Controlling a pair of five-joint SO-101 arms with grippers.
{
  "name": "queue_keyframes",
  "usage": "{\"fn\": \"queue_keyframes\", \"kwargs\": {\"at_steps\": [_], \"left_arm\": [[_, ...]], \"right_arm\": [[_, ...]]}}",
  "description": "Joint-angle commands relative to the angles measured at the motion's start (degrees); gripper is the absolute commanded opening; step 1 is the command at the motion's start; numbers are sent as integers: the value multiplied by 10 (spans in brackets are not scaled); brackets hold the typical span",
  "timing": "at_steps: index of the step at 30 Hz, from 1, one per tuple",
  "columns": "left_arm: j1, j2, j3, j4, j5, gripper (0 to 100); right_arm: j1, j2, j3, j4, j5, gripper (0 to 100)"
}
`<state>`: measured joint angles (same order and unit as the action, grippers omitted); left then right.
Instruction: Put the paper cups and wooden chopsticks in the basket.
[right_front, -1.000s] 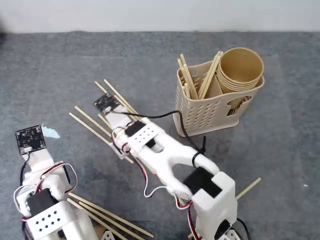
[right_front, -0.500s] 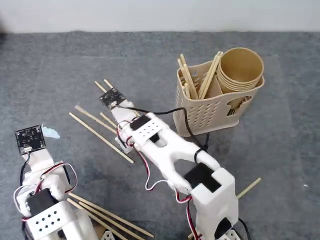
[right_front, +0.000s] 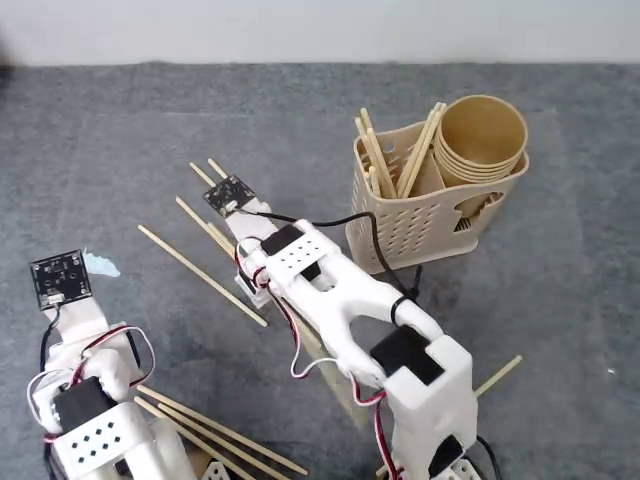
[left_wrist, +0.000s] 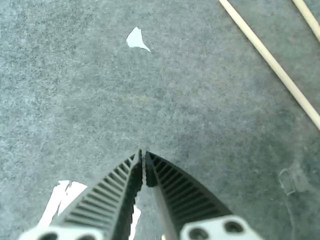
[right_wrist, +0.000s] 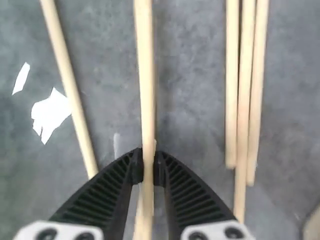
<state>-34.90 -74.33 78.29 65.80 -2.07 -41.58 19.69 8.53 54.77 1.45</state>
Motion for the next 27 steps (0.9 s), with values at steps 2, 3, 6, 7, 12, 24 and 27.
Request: {"fn": "queue_keyframes", "kwargs": {"at_steps": [2, 3, 6, 7, 12, 24, 27], "left_arm": [[2, -7, -6, -11, 3, 13], [2, -7, -6, -11, 3, 13], [2, -7, -6, -11, 3, 13], [2, -7, -6, -11, 3, 13], [2, -7, -6, -11, 3, 13], [2, -7, -6, -11, 3, 13], [2, -7, -6, -11, 3, 13]], "right_arm": [[6, -117, -20, 51, 5, 8], [5, -139, -20, 62, 5, 8], [4, -207, -20, 89, 5, 8], [4, -229, -20, 96, 5, 8], [6, -346, -20, 123, 6, 8], [44, -497, -235, 185, 5, 7], [81, -497, -301, 168, 6, 7]]}}
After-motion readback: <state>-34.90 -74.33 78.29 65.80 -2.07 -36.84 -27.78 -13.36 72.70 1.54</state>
